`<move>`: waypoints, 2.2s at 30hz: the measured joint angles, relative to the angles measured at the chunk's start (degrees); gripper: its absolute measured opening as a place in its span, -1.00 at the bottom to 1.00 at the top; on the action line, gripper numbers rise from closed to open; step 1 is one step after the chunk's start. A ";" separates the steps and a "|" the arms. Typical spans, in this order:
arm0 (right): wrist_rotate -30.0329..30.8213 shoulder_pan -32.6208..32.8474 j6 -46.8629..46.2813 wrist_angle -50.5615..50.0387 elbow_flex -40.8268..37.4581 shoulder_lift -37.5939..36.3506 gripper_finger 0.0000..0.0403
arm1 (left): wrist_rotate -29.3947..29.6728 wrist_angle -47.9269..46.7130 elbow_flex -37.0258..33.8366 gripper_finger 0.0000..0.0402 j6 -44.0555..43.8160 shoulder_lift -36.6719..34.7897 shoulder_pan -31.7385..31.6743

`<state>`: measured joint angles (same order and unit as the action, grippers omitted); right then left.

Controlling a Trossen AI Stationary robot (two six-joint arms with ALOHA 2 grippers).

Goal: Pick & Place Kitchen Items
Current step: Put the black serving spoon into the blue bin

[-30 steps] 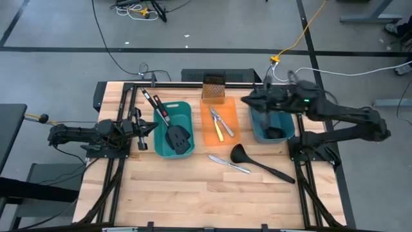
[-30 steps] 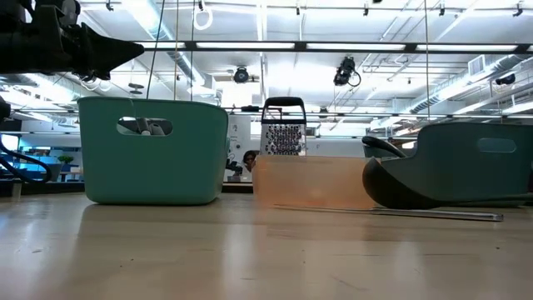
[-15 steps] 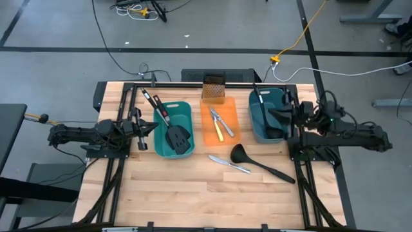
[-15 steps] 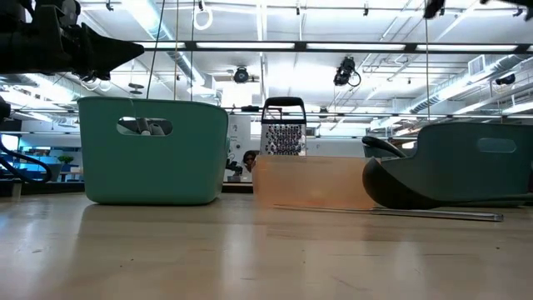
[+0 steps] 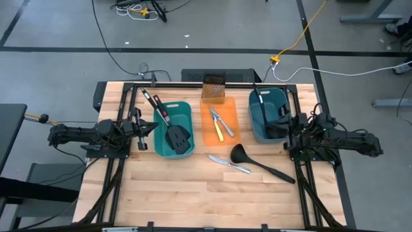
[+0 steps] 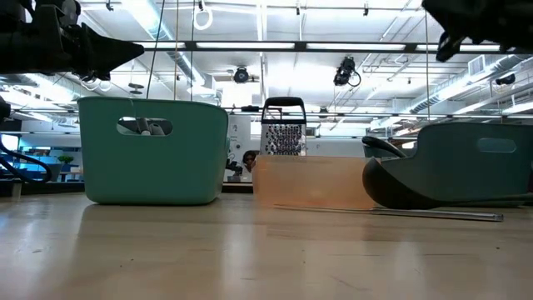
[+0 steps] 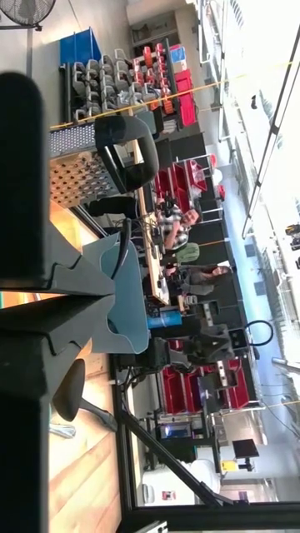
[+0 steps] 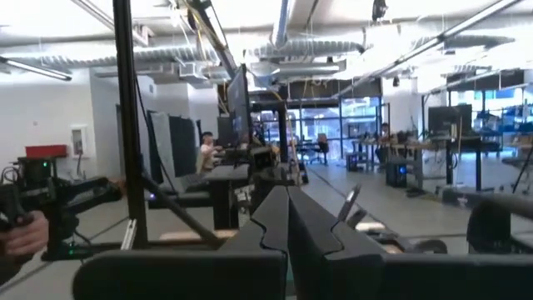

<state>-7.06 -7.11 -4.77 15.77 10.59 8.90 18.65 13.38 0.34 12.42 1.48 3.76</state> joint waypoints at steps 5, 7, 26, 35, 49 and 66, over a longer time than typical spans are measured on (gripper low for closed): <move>0.56 -0.02 -0.18 -0.72 -1.40 -1.86 -0.99 | 0.00 -0.02 0.01 -0.93 -0.01 -0.01 0.00; 0.42 -0.02 -0.13 -1.58 -1.40 -2.10 -0.99 | 0.00 -0.02 0.02 -0.93 0.00 -0.01 -0.01; 1.63 -0.02 -2.57 -9.66 -1.42 -2.31 -0.97 | 0.22 -0.02 0.00 -0.93 0.00 -0.01 -0.01; 1.58 -0.02 -3.13 -10.17 -1.40 -2.29 -0.97 | -0.44 -0.02 0.00 -0.93 -0.27 -0.01 0.01; 1.63 -0.02 -2.73 -10.38 -1.42 -2.29 -0.97 | -6.86 5.19 4.24 -0.96 -4.24 8.82 0.01; 1.63 -0.02 -3.83 -11.80 -1.40 -2.29 -0.97 | -20.55 7.98 37.14 -0.90 0.06 65.46 1.59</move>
<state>-5.43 -7.14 -8.60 3.97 9.19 6.61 -1.89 21.36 37.48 12.48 66.94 5.34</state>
